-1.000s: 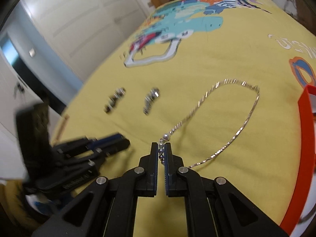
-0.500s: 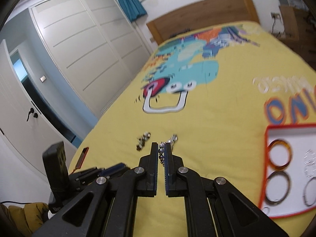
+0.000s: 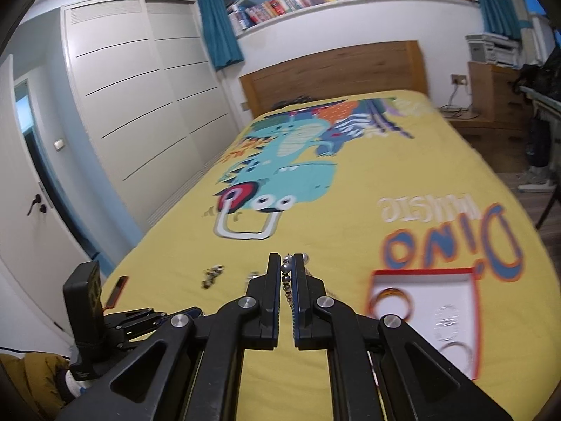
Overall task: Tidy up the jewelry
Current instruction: 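Lift the pearl necklace with the right tool and carry both items into the red box, then open both tools in the box and withdraw them over the bedspread, then grasp the beaded bracelet with the left tool while the right tool grasps the silver watch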
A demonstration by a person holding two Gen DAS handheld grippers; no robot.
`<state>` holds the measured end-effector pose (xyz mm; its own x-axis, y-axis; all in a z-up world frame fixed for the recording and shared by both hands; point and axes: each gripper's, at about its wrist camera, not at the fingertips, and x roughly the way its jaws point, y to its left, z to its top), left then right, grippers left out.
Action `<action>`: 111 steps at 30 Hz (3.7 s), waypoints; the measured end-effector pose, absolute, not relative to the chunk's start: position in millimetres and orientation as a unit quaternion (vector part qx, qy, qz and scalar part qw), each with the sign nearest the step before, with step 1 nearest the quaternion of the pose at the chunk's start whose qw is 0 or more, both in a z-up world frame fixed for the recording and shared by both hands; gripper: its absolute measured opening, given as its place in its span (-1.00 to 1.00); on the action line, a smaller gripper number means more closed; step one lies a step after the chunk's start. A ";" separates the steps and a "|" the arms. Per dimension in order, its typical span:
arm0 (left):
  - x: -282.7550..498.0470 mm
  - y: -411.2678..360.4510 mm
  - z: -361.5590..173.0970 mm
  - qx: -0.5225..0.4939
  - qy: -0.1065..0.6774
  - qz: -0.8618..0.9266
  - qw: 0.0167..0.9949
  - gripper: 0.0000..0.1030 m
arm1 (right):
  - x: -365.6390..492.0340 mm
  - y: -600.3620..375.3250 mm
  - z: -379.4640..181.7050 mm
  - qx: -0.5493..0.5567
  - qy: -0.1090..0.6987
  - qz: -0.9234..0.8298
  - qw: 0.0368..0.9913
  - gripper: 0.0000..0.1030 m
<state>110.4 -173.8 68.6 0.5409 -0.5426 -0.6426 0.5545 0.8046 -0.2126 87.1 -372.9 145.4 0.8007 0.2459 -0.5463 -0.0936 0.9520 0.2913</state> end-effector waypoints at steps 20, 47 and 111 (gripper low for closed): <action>155.6 -392.8 -47.1 0.081 0.444 -0.390 0.803 -0.64 | 170.0 -530.3 52.5 0.187 0.316 0.003 0.930 -0.90; 149.0 -400.2 -86.7 0.101 0.481 -0.407 0.770 -0.62 | 132.2 -551.5 -63.7 0.178 0.436 -0.024 0.882 -0.60; 198.5 66.5 -52.3 -0.035 0.449 -0.114 0.886 -0.22 | 187.6 -196.1 -38.5 0.088 0.453 0.140 0.876 -0.14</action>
<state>198.5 66.5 -52.3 0.5709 -0.2339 -0.7870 0.1711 0.9714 -0.1645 187.6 -196.1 -38.5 0.5510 0.3248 -0.7687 -0.1647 0.9454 0.2814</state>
